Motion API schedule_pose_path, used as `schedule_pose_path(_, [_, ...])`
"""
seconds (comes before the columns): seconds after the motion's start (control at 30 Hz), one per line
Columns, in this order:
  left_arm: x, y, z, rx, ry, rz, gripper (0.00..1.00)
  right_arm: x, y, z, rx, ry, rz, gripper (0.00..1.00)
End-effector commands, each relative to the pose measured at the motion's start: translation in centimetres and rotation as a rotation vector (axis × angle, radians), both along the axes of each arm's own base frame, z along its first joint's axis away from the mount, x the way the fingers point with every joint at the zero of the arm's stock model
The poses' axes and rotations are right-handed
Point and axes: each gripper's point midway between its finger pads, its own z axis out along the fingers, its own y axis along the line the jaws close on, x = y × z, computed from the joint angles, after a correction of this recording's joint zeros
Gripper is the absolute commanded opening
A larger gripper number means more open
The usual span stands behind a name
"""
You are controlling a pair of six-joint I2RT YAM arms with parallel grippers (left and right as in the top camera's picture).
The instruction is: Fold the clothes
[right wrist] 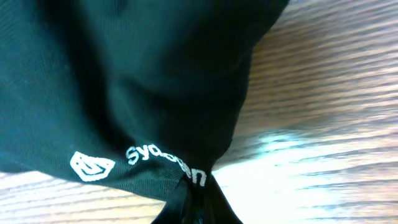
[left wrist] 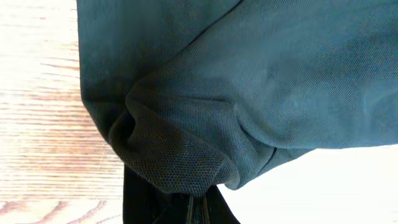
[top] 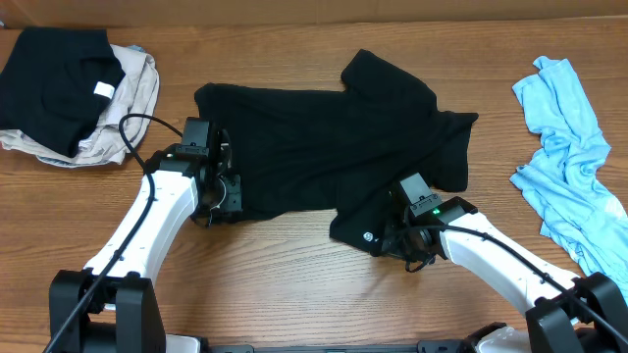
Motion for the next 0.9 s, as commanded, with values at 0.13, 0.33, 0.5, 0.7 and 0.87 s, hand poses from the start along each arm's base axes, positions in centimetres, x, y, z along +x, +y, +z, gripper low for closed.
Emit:
schedule_pose_path(0.13, [1.1,0.3,4.3,0.025,0.001,-0.003,0.04,2.7,-2.5,5.4,-0.033,-0.078,-0.076,0.04])
schedule_pose_path(0.33, [2.9,1.6,11.4,0.096,-0.075,0.042,0.04,5.5,-7.8,16.6,-0.039,-0.262,-0.151,0.04])
schedule_pose_path(0.5, [5.3,2.6,17.8,0.146,-0.231,0.068,0.04,7.1,-12.2,24.3,-0.069,-0.441,-0.21,0.04])
schedule_pose_path(0.7, [7.1,3.0,23.9,0.159,-0.402,0.091,0.04,7.6,-16.1,29.9,-0.12,-0.58,-0.281,0.04])
schedule_pose_path(0.87, [6.7,3.1,25.9,0.166,-0.435,0.072,0.04,6.9,-17.7,31.0,-0.146,-0.588,-0.312,0.04])
